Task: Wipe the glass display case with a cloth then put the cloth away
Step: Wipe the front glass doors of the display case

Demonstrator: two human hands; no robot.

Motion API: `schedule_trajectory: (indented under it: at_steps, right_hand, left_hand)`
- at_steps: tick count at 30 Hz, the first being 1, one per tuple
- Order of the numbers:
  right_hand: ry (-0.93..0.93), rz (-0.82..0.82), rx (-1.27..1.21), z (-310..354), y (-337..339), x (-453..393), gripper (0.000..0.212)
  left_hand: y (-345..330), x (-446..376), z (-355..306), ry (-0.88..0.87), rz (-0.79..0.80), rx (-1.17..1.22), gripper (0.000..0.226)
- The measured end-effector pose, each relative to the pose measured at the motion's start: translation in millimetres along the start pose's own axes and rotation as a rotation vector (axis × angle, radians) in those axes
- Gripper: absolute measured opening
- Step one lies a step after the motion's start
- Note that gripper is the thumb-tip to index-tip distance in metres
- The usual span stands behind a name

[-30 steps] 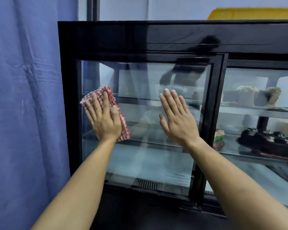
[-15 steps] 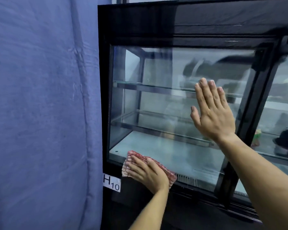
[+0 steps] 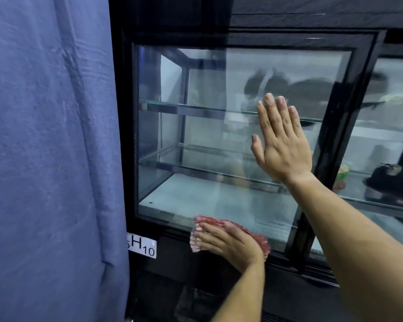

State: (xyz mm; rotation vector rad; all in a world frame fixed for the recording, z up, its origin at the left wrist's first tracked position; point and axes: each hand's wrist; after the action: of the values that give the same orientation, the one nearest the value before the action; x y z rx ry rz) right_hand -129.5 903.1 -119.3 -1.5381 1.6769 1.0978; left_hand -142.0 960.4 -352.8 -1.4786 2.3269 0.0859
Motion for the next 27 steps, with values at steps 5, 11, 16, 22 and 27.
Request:
schedule_trajectory:
  at_steps: [5, 11, 16, 22, 27]
  right_hand:
    - [0.027, 0.01, -0.012, -5, 0, 1, 0.067]
    - [0.017, 0.008, -0.004, -3, 0, 1, 0.067]
    - [0.0, 0.014, 0.022, 0, 0, 0, 0.069]
    - [0.005, 0.021, 0.015, 1, 5, -2, 0.067]
    - [0.042, 0.033, -0.026, -6, 7, 3, 0.065]
  left_hand:
    - [-64, 52, 3, -0.013, 0.15, -0.015, 0.07]
    - [12, -87, 45, 0.167, 0.033, 0.169, 0.078]
    - [51, -207, 79, 0.341, 0.084, 0.186, 0.069]
    - [11, -53, 34, 0.138, 0.088, 0.061, 0.075]
    - [-16, 109, -7, 0.071, 0.275, -0.01, 0.067]
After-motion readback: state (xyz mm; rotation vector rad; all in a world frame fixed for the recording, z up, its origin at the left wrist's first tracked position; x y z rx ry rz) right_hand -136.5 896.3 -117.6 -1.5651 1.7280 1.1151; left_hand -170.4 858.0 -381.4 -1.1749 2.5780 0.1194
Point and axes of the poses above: each hand's wrist, its own x-axis away from the middle knuckle, its own y-axis out of the back of the hand, z = x × y, and after that the axes turned 3 degrees about y, right-handed
